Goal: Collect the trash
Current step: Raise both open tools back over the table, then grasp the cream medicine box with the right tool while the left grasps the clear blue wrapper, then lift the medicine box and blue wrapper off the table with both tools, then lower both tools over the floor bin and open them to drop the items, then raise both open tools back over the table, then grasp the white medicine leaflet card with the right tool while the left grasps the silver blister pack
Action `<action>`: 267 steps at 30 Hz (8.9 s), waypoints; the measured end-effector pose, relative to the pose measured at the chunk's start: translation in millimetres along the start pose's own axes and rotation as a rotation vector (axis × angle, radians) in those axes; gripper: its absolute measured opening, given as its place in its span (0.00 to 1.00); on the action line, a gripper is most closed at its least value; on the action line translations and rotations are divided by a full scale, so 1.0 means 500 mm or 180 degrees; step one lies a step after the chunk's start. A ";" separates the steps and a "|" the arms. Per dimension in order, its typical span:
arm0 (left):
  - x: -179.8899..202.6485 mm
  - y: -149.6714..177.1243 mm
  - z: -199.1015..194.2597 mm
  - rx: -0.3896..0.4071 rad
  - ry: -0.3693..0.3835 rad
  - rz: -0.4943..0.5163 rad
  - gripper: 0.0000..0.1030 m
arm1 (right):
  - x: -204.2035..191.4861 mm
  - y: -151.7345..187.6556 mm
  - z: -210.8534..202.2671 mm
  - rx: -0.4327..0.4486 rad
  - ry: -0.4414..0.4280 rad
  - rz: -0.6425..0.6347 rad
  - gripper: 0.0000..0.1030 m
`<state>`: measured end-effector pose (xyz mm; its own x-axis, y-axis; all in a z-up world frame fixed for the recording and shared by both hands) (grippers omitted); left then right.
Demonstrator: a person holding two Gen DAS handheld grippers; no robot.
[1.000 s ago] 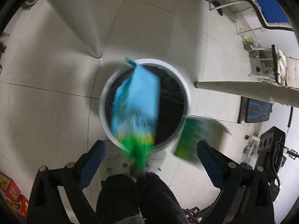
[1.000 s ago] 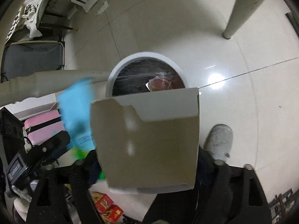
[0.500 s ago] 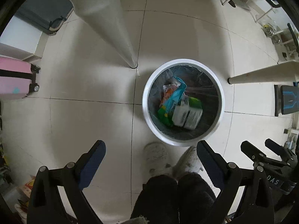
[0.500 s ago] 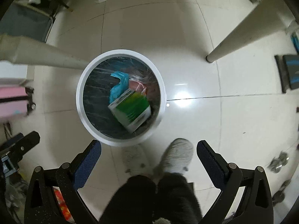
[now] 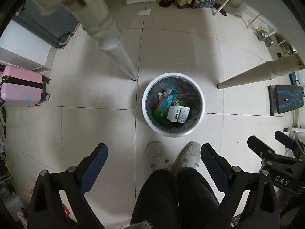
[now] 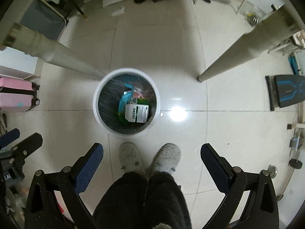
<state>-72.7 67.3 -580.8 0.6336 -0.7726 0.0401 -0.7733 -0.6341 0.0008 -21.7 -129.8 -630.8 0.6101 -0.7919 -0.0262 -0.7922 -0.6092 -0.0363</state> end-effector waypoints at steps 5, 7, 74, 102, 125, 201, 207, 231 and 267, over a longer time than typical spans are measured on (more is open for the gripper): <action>-0.002 0.012 -0.113 0.0090 0.0024 -0.0019 0.97 | -0.010 0.009 -0.147 0.0136 -0.0048 -0.0041 1.00; 0.002 0.014 -0.161 0.0143 0.0050 -0.0016 0.97 | -0.018 0.013 -0.202 0.0184 -0.0067 -0.0065 1.00; 0.477 -0.936 -0.258 0.0044 -0.0019 -0.0708 0.64 | 0.556 -1.166 -0.397 -0.0061 -0.0215 0.0207 0.70; 0.498 -0.774 -0.257 0.0046 -0.0101 -0.0414 0.64 | 0.438 -0.953 -0.358 -0.0299 0.0047 -0.0271 0.72; 0.461 -0.668 -0.383 0.0399 0.0171 -0.0183 0.44 | 0.384 -0.816 -0.445 0.0100 -0.0053 -0.0103 0.72; 0.001 -0.059 0.156 -0.0050 -0.0121 -0.0251 0.97 | 0.019 -0.057 0.191 -0.0134 -0.0140 -0.0231 1.00; 0.009 -0.041 0.039 0.0042 -0.0064 -0.0211 0.97 | 0.010 -0.039 0.070 -0.0023 -0.0120 -0.0207 1.00; 0.009 -0.001 -0.455 0.0551 0.0283 -0.0104 0.97 | -0.035 0.047 -0.595 0.0502 -0.0223 -0.0208 1.00; 0.312 -1.002 -0.346 0.0589 -0.0497 -0.0953 1.00 | 0.405 -1.287 -0.399 0.0274 -0.0096 0.0470 0.94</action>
<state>409.2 269.8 -401.9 0.8379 -0.5388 -0.0874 -0.5450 -0.8163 -0.1916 609.1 93.5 -413.5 0.4884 -0.8700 -0.0676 -0.8700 -0.4794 -0.1152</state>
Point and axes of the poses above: each gripper's, at about its wrist camera, not at the fingertips, and z roughly the way its jaws point, x to its right, y to its underside, the point moved 8 cm from there along z, roughly the way its jaws point, and after that the axes turned 10 degrees about -z, right-handed, at the moved point
